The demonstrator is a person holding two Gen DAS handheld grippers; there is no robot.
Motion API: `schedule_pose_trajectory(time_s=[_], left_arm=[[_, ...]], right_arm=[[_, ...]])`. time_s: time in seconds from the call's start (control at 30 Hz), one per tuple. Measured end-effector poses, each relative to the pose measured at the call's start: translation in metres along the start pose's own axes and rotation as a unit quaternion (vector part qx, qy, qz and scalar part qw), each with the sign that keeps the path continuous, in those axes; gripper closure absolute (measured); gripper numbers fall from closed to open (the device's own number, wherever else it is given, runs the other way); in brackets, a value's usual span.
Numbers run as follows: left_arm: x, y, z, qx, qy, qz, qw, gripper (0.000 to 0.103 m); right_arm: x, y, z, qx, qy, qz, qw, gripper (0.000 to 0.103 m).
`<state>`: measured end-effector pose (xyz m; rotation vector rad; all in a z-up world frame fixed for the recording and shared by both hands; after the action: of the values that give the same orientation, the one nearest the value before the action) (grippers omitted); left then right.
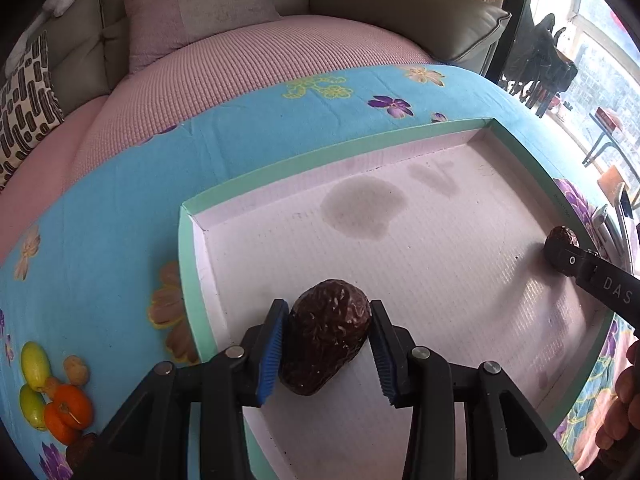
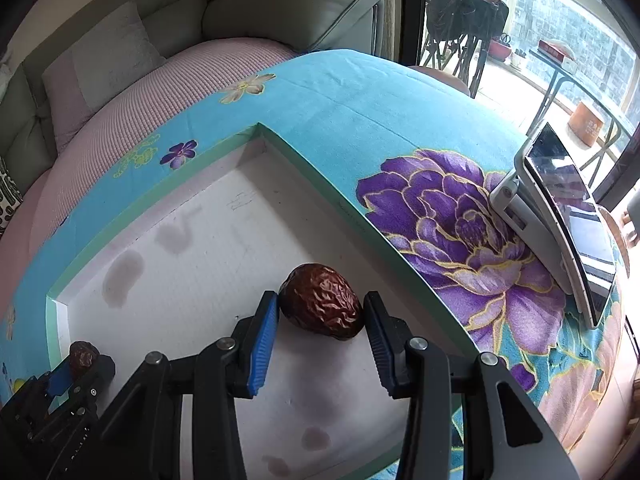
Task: Organize fruits
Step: 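Carry both held dates over the white tray, then open the right tool and the left tool, dropping both dates into the tray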
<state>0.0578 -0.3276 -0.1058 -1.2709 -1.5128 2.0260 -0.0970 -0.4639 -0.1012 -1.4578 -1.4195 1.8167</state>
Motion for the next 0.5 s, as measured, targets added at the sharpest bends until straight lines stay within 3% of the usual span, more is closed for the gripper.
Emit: schedule_pose_trajectory(time_s=[0.5], left_arm=[[0.0035, -0.0022, 0.0007, -0.005, -0.004, 0.005, 1.0000, 0.058]], right_arm=[[-0.0025, 0.0014, -0.0008, 0.005, -0.007, -0.001, 1.000, 0.058]])
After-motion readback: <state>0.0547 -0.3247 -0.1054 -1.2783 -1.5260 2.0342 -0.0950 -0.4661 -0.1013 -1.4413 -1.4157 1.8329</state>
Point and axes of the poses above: each gripper's, at about its wrist camera, not at the fingertips, and y roughly the way its jaws point, z to its right, x to its underside, the point moved 7 cm from there along y, roughly the way its jaws point, and after that the axes turned 1 degree about x, right-handed, at the moved point
